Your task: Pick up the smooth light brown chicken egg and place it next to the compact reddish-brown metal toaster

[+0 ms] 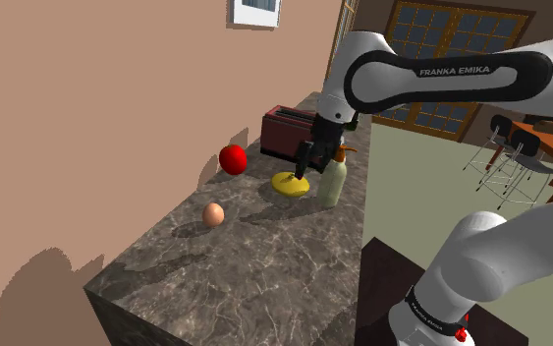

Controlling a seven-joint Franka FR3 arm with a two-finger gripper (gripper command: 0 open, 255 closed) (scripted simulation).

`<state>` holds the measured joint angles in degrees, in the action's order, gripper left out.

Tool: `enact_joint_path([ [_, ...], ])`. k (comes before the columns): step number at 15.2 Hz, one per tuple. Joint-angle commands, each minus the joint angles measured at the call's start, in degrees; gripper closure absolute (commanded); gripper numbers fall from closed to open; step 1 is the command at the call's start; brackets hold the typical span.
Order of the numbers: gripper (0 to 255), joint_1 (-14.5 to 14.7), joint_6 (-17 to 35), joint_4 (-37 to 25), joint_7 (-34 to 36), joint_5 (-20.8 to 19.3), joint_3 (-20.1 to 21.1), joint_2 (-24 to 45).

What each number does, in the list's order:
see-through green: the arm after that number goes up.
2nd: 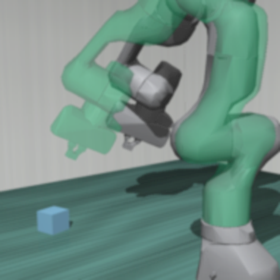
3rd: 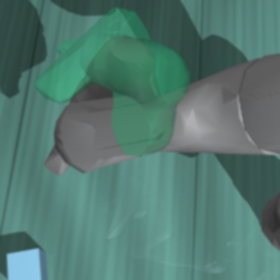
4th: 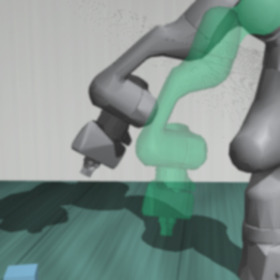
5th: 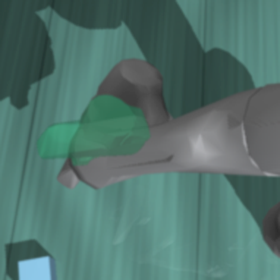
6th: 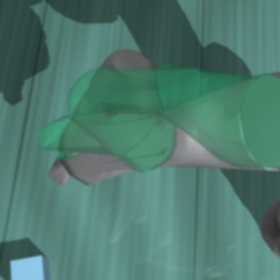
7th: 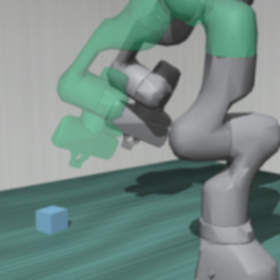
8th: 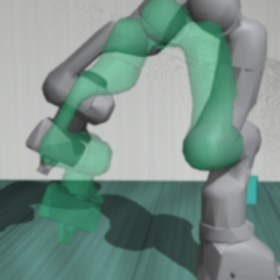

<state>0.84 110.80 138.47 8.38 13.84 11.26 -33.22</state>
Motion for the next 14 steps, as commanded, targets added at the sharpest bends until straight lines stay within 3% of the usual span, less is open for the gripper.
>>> enact_joint_path([
  [1,0,0.2,4.4,0.1,2.3,1.0,1.9,3.0],
  [8,0,0.3,18.1,-2.0,10.0,1.8,8.1,15.4],
  [14,0,-0.1,28.3,-7.3,18.8,-2.4,12.5,28.2],
])
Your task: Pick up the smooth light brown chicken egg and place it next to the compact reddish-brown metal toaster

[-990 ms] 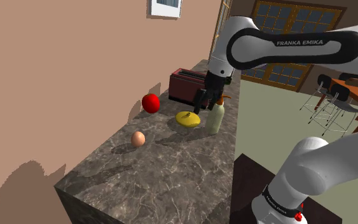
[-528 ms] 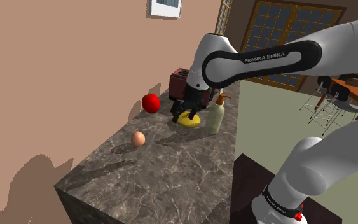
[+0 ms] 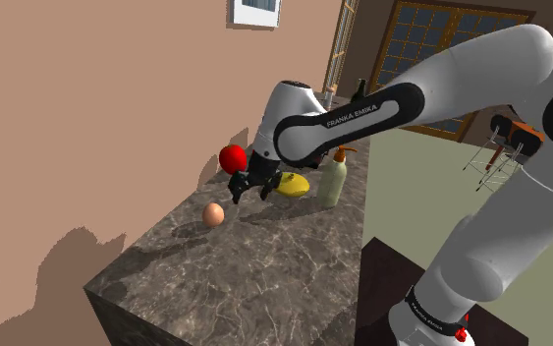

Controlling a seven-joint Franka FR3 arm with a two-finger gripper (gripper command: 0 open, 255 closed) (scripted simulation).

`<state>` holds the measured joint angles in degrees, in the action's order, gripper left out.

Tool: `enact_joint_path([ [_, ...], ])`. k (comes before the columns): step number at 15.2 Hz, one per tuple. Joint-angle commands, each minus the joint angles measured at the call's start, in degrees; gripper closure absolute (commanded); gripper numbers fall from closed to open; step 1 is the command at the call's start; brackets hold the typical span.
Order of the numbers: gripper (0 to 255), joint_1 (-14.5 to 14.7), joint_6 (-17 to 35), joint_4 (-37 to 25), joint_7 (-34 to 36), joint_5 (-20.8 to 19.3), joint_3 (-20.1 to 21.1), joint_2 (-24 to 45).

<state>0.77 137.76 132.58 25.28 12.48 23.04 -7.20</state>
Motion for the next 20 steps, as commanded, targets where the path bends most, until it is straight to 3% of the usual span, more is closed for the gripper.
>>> enact_joint_path([
  [1,0,0.0,2.8,-2.6,3.6,-2.3,1.2,4.5],
  [7,0,2.1,9.2,-10.8,14.4,-11.5,1.5,17.5],
  [14,0,3.7,13.2,-11.5,16.6,-14.8,0.2,22.6],
  [20,0,3.8,13.5,-11.6,16.8,-15.1,0.1,23.0],
])
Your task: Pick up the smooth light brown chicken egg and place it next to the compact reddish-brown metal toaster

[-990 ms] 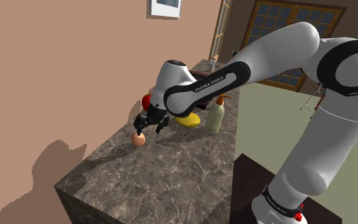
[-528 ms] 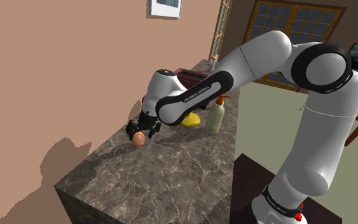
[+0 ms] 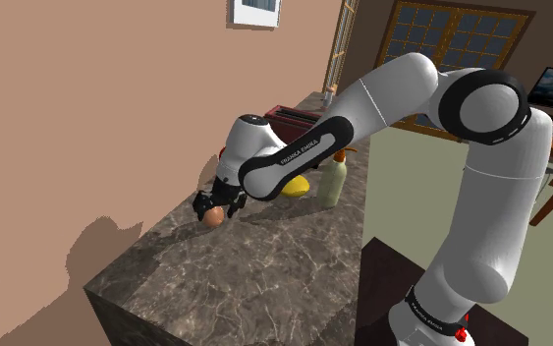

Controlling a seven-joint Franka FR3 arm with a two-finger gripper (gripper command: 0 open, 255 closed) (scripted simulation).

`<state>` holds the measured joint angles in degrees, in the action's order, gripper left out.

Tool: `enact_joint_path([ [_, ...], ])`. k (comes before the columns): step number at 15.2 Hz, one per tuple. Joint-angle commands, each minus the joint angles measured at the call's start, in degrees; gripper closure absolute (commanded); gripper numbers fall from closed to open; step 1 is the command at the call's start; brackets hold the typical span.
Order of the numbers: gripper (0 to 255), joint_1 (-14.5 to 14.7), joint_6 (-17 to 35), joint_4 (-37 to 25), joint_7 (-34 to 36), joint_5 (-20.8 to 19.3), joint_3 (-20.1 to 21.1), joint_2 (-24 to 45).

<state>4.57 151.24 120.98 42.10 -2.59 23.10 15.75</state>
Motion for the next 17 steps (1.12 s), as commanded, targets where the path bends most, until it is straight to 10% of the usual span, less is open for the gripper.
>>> enact_joint_path([
  [1,0,0.0,0.0,0.0,0.0,0.0,0.0,0.0],
  [2,0,0.0,0.0,0.0,0.0,0.0,0.0,0.0],
  [3,255,0.0,0.0,0.0,0.0,0.0,0.0,0.0],
  [17,255,-0.6,-3.4,-1.0,-0.9,1.6,0.7,-2.6],
])
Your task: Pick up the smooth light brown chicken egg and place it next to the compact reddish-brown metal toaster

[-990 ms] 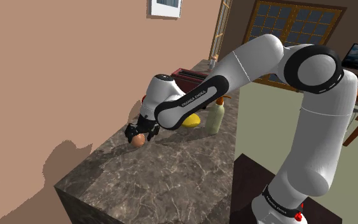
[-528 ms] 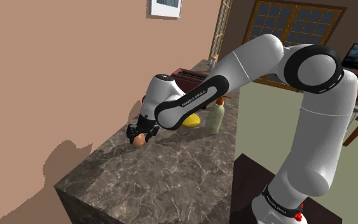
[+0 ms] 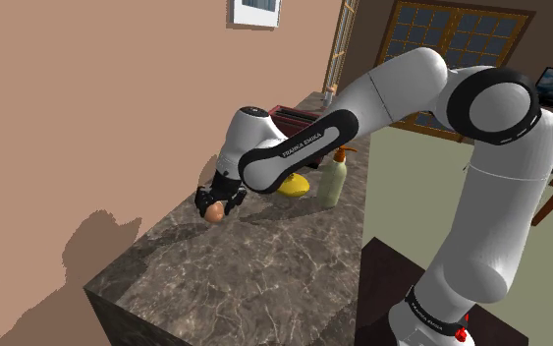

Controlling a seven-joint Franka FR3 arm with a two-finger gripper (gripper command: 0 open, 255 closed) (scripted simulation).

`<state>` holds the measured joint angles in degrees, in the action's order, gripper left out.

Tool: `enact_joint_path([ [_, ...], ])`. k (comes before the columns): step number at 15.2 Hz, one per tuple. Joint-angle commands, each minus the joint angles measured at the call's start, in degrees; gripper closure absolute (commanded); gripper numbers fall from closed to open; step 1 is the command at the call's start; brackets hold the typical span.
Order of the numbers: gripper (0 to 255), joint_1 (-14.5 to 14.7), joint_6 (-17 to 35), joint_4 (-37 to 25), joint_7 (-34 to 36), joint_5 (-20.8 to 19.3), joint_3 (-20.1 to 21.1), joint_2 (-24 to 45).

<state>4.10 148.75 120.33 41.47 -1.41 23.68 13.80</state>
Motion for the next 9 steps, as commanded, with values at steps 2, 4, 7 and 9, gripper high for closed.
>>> enact_joint_path([
  [2,255,-0.4,-2.2,-0.8,-0.5,1.0,0.4,-1.6],
  [4,255,-0.6,-3.6,-1.3,-0.8,1.5,0.6,-2.5],
  [7,255,-0.8,-5.7,-2.2,-1.2,2.3,0.8,-3.8],
  [9,255,-0.9,-7.1,-2.8,-1.4,2.7,0.9,-4.7],
])
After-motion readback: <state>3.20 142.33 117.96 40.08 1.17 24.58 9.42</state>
